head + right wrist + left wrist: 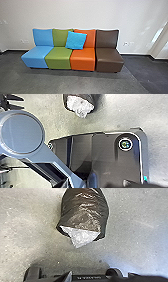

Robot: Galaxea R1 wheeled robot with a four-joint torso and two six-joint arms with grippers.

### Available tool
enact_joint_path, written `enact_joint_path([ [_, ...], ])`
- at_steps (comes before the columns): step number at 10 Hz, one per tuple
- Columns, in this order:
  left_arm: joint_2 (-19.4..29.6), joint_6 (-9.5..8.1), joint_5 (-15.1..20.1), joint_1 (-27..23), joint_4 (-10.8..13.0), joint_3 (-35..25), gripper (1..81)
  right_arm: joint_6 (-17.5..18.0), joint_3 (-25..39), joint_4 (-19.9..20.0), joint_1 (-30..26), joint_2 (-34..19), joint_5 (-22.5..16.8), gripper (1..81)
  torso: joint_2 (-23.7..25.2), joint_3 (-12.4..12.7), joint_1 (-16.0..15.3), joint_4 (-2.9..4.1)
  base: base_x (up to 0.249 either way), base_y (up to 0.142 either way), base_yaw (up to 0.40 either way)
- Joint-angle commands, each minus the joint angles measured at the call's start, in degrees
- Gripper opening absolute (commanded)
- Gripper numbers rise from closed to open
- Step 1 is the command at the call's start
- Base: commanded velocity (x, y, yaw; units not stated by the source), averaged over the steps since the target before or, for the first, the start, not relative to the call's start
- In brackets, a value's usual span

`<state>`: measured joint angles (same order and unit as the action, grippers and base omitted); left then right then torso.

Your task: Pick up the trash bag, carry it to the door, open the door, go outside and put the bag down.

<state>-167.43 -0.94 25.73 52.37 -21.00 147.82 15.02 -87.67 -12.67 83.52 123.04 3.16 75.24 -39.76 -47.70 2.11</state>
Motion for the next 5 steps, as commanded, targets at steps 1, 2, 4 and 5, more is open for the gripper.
enact_joint_path([
  [1, -0.4, -0.12, 4.1, -7.1, -2.6, 2.3, 81.1, 0.1, 1.6, 0.4, -1.9, -3.3, -3.1, 81.1, 5.6, -5.3, -3.6, 0.0, 0.0, 0.0, 0.0],
  [2, -0.5, -0.12, 4.2, -7.1, -2.5, 2.3, 81.1, 0.2, 1.6, 0.5, -2.2, -3.8, -3.1, 81.1, 7.0, -5.7, -4.4, 0.0, 0.0, 0.0, 0.0],
  [4, -0.9, -0.12, 4.2, -7.1, -2.5, 2.3, 81.1, 2.6, 2.3, 0.4, -4.1, -5.5, -2.8, 81.1, 10.2, -8.4, -6.5, 0.0, 0.0, 0.0, 0.0],
  [5, -1.0, -0.12, 4.2, -7.1, -2.5, 2.2, 81.1, 3.3, 4.2, 0.4, -5.8, -7.1, -2.8, 81.1, 12.3, -10.4, -7.8, 0.0, 0.0, 0.0, 0.0],
])
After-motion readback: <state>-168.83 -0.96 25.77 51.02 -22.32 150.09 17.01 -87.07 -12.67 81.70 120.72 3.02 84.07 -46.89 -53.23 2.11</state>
